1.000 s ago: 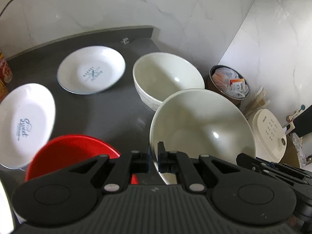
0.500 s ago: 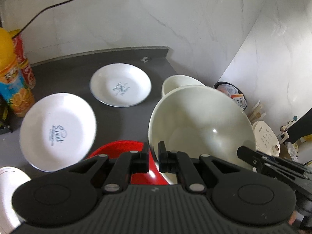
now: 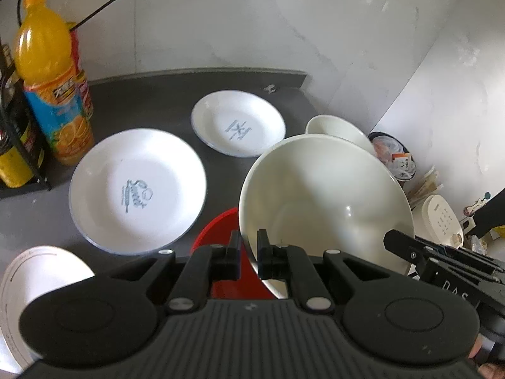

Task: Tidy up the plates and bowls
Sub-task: 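Carry the large white bowl over and lower it into the red bowl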

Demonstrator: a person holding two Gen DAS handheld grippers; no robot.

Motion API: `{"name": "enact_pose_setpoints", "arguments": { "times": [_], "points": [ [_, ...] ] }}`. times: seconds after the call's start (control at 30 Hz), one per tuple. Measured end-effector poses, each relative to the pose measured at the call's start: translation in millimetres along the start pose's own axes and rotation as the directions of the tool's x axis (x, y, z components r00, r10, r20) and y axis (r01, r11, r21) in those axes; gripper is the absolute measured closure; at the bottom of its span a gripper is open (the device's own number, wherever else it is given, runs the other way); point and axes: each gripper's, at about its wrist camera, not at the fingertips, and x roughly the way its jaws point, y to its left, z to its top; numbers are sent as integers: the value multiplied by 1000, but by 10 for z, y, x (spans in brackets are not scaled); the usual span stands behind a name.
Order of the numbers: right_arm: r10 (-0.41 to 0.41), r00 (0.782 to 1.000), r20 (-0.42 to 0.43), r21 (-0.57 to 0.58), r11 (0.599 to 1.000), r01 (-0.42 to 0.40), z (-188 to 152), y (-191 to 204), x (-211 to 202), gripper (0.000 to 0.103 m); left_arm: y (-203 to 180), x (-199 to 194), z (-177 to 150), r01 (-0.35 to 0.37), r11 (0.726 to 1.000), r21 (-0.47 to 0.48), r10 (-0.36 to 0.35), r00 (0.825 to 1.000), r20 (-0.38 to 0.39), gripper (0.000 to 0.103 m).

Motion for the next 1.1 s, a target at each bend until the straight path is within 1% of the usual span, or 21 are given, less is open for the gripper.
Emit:
{"name": "enact_pose_setpoints", "arguments": {
  "times": [0.43, 0.77, 0.9, 1.1],
  "points": [
    [-11, 997, -78, -16, 1000, 10, -196, 134, 194, 87, 230, 176, -208, -23, 999, -29, 21, 997, -77, 96],
    [-4, 993, -116, -27, 1000, 0, -242, 215, 348, 88, 342, 323, -294, -56, 997, -46, 50, 991, -121, 95],
    [-19, 992, -122, -35, 999, 14, -254, 234, 424, 89, 364, 388, -316, -61, 997, -48, 54, 988, -143, 94],
    [-34, 990, -136, -42, 999, 29, -291, 210, 510, 90, 343, 408, -295, -60, 998, -23, 57, 988, -143, 93]
  ]
}}
